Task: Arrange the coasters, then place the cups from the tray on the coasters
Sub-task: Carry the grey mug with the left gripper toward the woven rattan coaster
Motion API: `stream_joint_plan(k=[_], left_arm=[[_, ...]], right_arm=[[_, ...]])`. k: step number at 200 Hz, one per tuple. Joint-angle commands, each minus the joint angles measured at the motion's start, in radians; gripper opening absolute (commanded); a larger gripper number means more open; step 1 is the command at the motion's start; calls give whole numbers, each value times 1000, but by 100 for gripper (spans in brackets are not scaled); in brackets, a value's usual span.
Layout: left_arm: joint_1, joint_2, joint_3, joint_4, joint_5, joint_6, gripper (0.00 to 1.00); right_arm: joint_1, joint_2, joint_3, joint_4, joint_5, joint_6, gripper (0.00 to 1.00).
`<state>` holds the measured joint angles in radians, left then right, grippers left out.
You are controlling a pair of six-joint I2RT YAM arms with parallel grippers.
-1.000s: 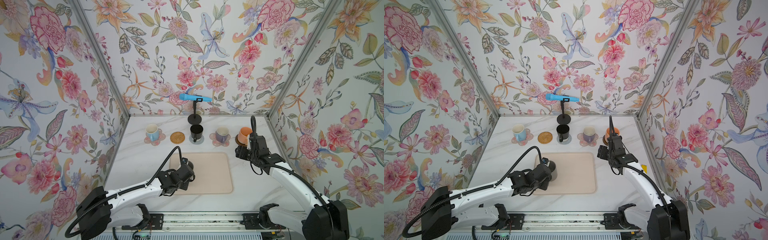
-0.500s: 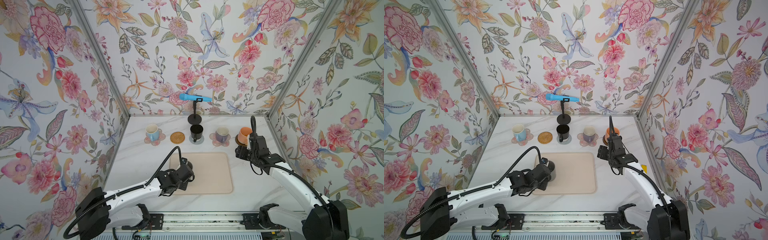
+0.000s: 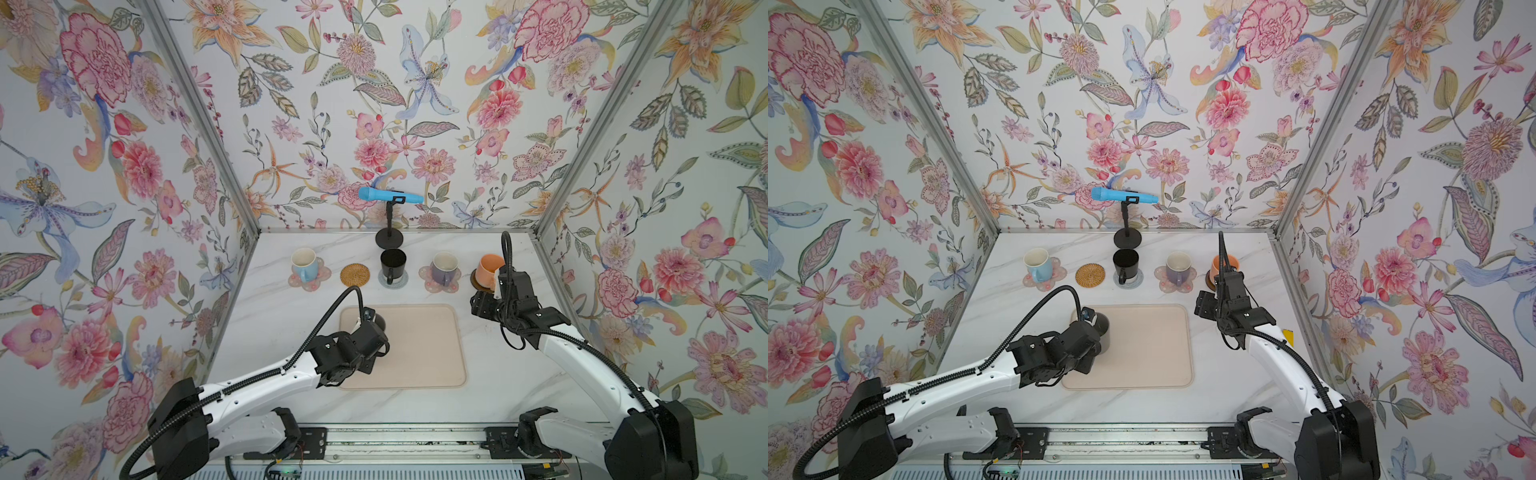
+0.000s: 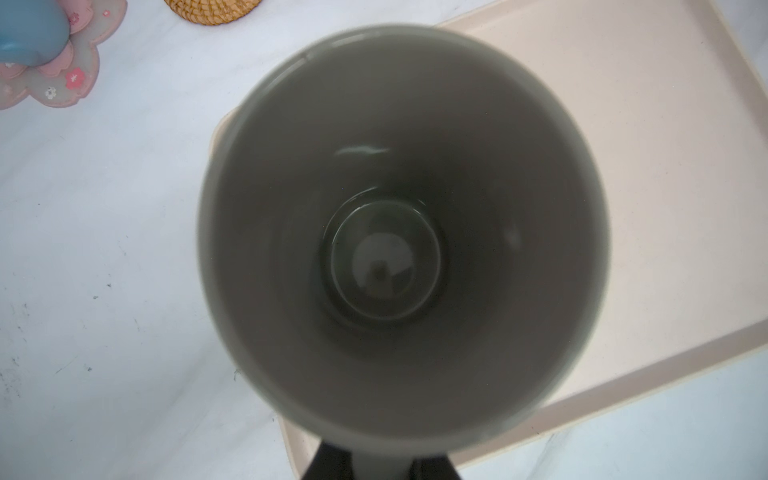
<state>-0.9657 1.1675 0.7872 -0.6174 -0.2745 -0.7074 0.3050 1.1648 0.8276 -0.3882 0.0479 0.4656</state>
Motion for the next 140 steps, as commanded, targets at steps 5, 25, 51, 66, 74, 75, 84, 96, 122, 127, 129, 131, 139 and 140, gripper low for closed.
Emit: stream_joint_plan(k=[5, 25, 51, 66, 74, 75, 84, 96, 122, 127, 129, 131, 139, 140], left_arm=[[44, -46, 55, 47, -51, 49, 0], [89, -35, 101, 34, -37, 92, 0], [156, -20, 171, 17, -13, 143, 0], [189, -11, 204, 18, -8, 169, 0], [202, -5, 221, 21, -8, 179, 0], [203, -4, 223, 22, -8, 180, 0], [214, 5, 239, 29, -7, 194, 0], [230, 21, 259, 38, -8, 208, 0], [260, 63, 300, 53, -4, 235, 0], [264, 70, 308, 53, -7, 239, 0], [265, 72, 311, 54, -9, 239, 0], [267, 74, 313, 54, -10, 241, 0], [273, 80, 324, 60, -13, 246, 0], [274, 81, 324, 62, -11, 247, 0]], right_arm=[[-7, -6, 3, 0, -3, 5, 72], [-6, -2, 8, 0, -1, 4, 72], [-9, 4, 15, 0, -8, 0, 72], [-9, 5, 19, 2, -6, -2, 72], [-9, 7, 21, 0, -5, -5, 72], [-9, 7, 21, 1, -6, -5, 72], [-9, 10, 23, -2, -7, -5, 72], [-9, 14, 27, -2, -8, -7, 72], [-11, 16, 28, -5, -3, -17, 72], [-11, 19, 29, -6, -2, -18, 72], [-11, 18, 29, -6, -1, -20, 72], [-11, 19, 30, -5, 0, -19, 72], [-13, 21, 30, -7, 1, -22, 72], [-13, 20, 30, -8, 1, -23, 72]])
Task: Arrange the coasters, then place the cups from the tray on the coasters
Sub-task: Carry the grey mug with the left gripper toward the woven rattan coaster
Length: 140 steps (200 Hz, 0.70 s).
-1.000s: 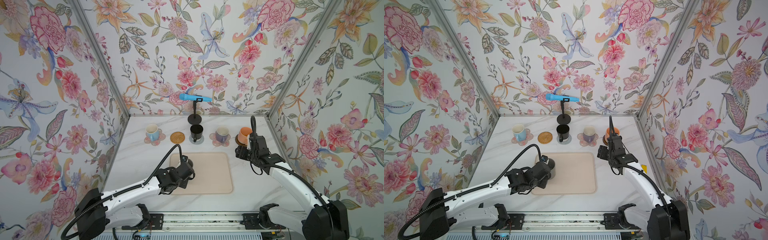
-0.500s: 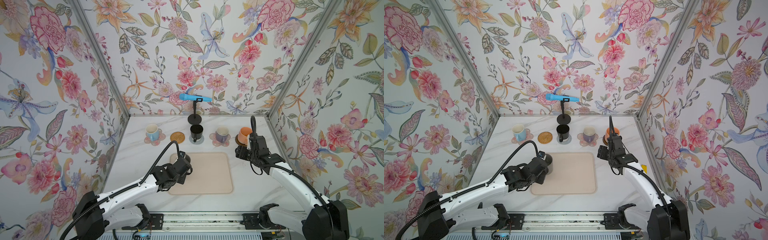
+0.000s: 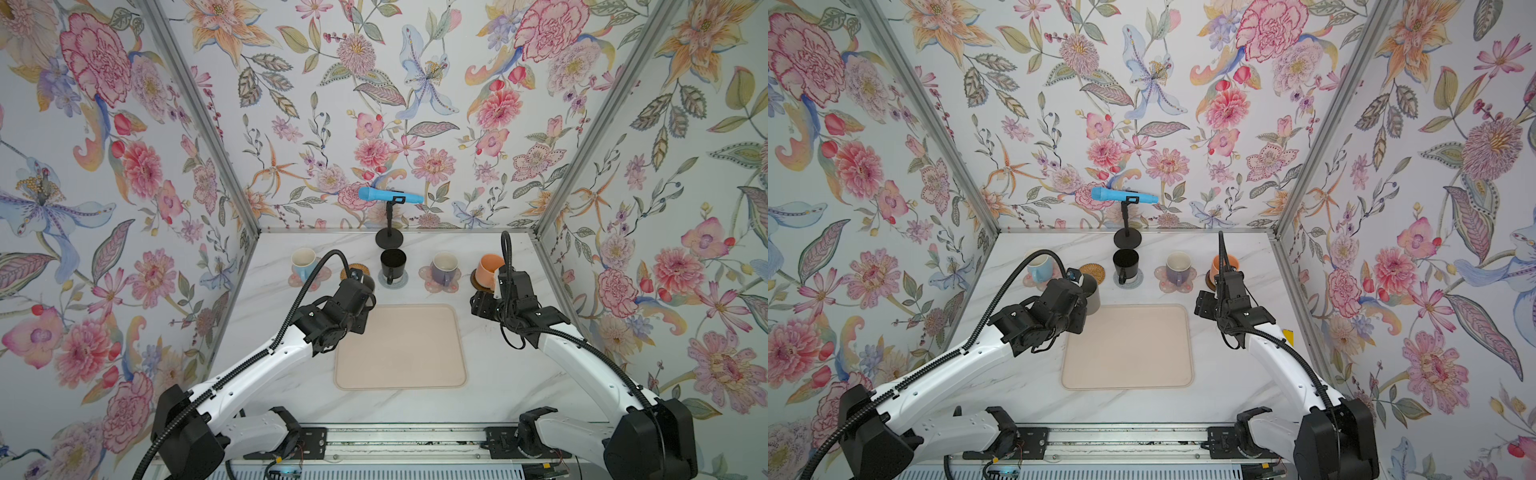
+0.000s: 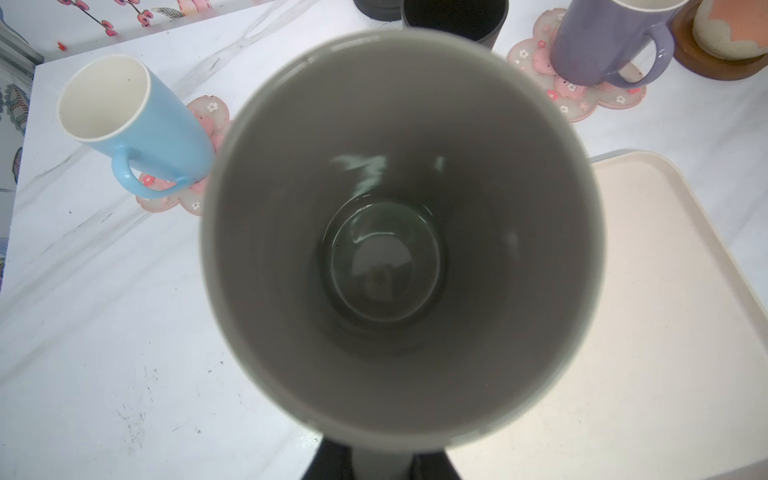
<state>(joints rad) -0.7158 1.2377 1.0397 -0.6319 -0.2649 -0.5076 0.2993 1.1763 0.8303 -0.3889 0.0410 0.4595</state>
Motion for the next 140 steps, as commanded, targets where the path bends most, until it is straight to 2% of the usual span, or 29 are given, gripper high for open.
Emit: stream_joint_plan(k=[1, 140], left_arm=[[26, 11, 73, 77, -20, 48, 0], [173, 91, 90, 227, 45, 113, 0]], right_arm=[[-7, 8, 27, -7, 9, -17, 72], [-11, 29, 37, -13, 15, -9, 73]])
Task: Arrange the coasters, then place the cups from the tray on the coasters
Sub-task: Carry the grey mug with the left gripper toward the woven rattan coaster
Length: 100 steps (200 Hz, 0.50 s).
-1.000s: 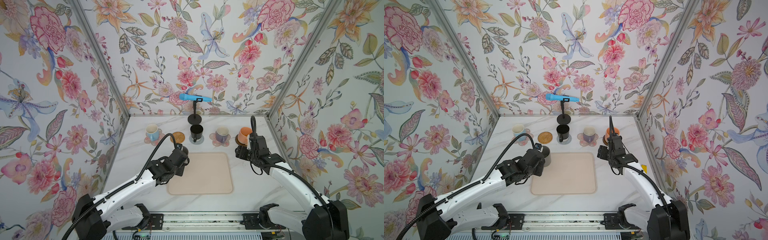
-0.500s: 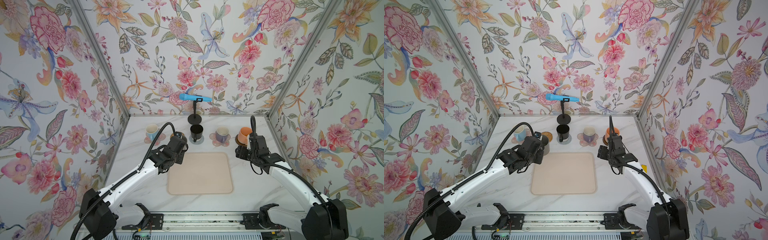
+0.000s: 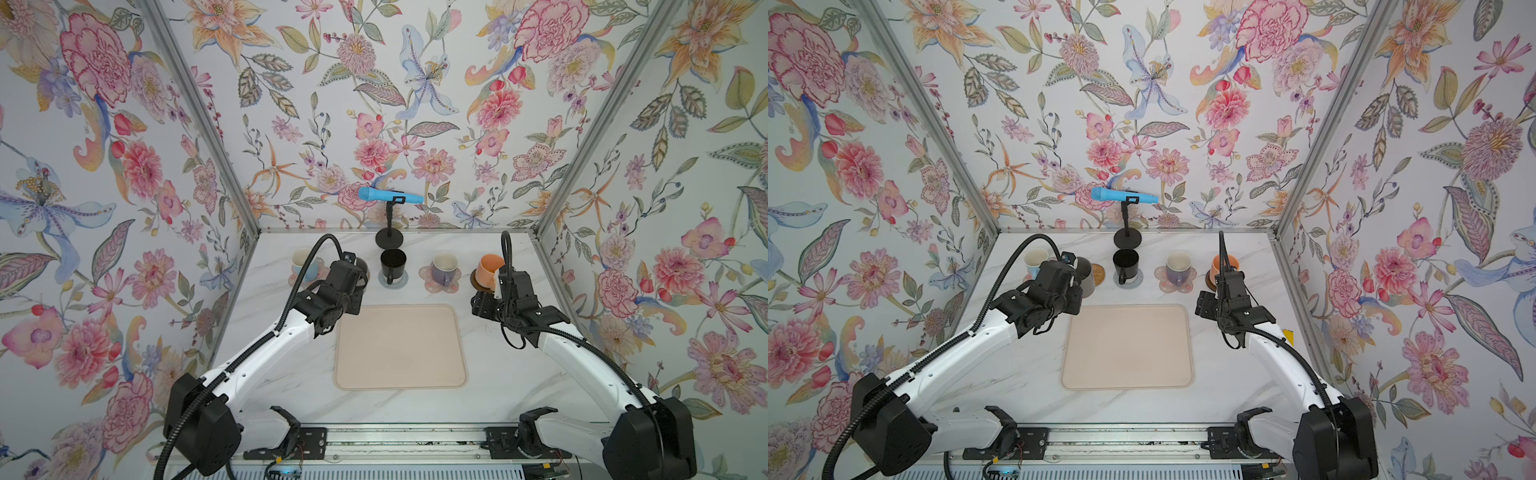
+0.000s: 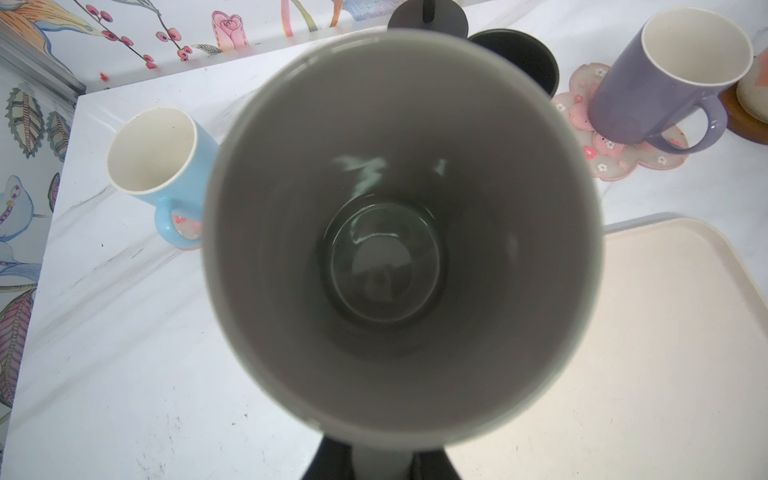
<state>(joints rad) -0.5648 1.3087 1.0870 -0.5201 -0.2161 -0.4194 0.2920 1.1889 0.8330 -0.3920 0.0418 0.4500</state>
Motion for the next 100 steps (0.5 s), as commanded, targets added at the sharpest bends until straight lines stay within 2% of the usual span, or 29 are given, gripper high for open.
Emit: stream_joint_plan(k=[1, 100], left_arm=[[23, 21, 44, 115, -3, 26, 0], [115, 170, 128, 196, 44, 54, 0]], right_arm=[[-4, 18, 34, -10, 14, 1, 73], [-5, 60, 54, -11, 3, -28, 73]])
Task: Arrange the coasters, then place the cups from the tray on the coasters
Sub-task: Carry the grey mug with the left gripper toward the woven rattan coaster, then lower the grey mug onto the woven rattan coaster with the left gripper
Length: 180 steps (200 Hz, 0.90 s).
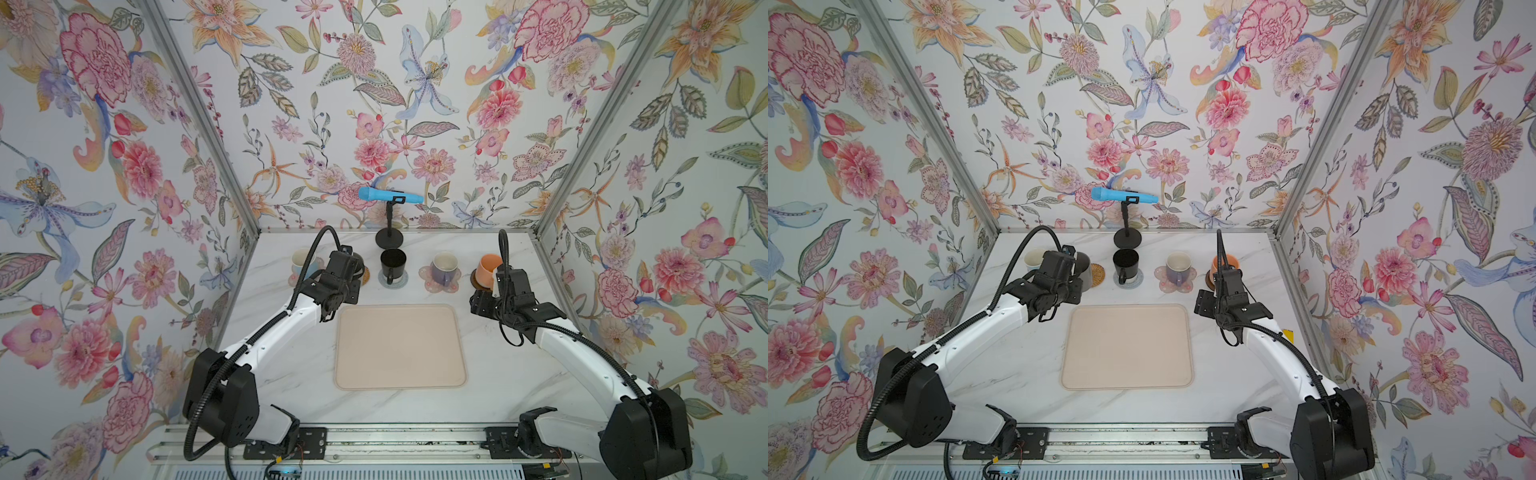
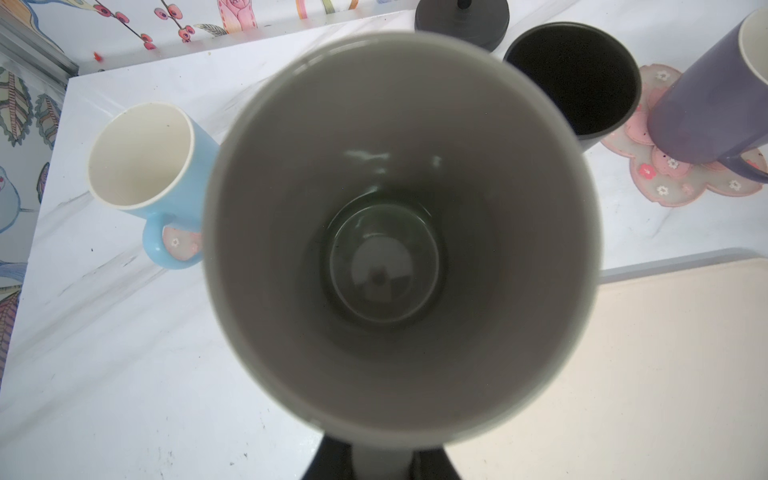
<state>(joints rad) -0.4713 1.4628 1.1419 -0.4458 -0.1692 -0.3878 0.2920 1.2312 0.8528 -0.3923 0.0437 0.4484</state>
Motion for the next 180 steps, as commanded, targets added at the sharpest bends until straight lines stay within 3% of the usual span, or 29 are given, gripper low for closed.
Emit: stream_joint_plan(k=[1, 47, 66, 122, 143, 180], left_arm=[[24, 17, 74, 122, -2, 22, 0], [57, 86, 113, 153, 24, 25, 0], [62, 127, 124, 167, 25, 25, 0], [67, 183, 129, 206, 14, 10, 0], [69, 195, 131, 217, 14, 2, 0], [73, 219, 145, 237, 6, -19, 0]], right_arm=[[-7, 20, 35, -11, 0, -29, 73], [-20, 22, 46, -16, -5, -31, 80], [-26, 9, 49, -16, 2, -39, 92], [-73, -17, 61, -24, -40, -53, 94], [-92, -43, 71, -48, -42, -69, 100], [-140, -93, 71, -72, -40, -81, 99]])
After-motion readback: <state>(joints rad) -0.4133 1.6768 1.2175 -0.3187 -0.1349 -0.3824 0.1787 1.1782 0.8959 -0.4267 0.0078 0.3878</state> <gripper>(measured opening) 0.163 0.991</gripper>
